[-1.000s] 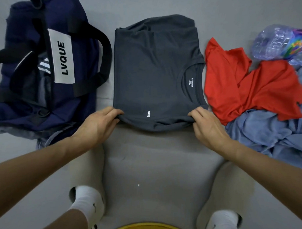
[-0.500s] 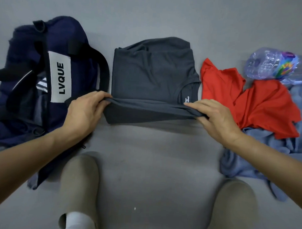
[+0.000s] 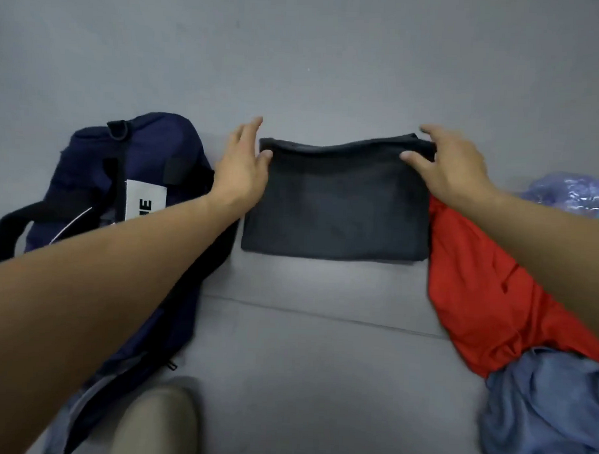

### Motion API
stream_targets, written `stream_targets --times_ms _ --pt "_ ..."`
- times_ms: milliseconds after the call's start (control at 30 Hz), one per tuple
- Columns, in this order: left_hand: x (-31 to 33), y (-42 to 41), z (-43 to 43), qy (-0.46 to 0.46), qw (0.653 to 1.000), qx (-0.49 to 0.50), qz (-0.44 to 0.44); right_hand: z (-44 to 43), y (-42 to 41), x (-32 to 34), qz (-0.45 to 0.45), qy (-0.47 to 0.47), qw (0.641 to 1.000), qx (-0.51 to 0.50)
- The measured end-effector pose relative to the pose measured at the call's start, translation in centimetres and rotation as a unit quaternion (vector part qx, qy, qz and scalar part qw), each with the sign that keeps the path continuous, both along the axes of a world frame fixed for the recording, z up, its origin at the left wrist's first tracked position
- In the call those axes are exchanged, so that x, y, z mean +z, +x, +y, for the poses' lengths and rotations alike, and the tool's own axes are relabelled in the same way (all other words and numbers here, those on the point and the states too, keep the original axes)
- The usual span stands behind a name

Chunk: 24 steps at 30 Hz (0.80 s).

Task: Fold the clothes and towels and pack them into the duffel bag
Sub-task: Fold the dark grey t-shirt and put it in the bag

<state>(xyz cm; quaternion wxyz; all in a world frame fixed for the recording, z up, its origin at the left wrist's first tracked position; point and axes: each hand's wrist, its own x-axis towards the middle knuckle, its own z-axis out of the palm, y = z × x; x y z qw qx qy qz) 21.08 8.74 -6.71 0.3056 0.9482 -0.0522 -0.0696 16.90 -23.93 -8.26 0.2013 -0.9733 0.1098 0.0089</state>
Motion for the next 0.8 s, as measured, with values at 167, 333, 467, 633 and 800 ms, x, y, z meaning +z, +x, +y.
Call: stream_targets --times_ms 167,333,467,633,800 --pt "-6.1 -9.9 -2.4 0.086 0.991 -0.09 0.051 1.9 -6.0 -6.1 0.017 -0.121 0.975 0.187" --pt "-8.8 -13.1 -0.6 0.237 0.953 -0.131 0.133 3.3 -10.0 -6.7 0.139 -0.171 0.945 0.241" --pt "-7.9 -9.1 2.2 0.33 0.926 -0.143 0.109 5.8 -13.9 -4.2 0.177 -0.197 0.922 0.281" --pt "-7.2 -7.7 2.3 0.409 0.891 -0.191 0.05 10.2 -22.5 -3.3 0.113 -0.099 0.897 0.417" --pt "-7.0 -12.9 1.1 0.268 0.934 -0.236 -0.005 9.4 -26.7 -2.7 0.099 -0.102 0.856 0.497"
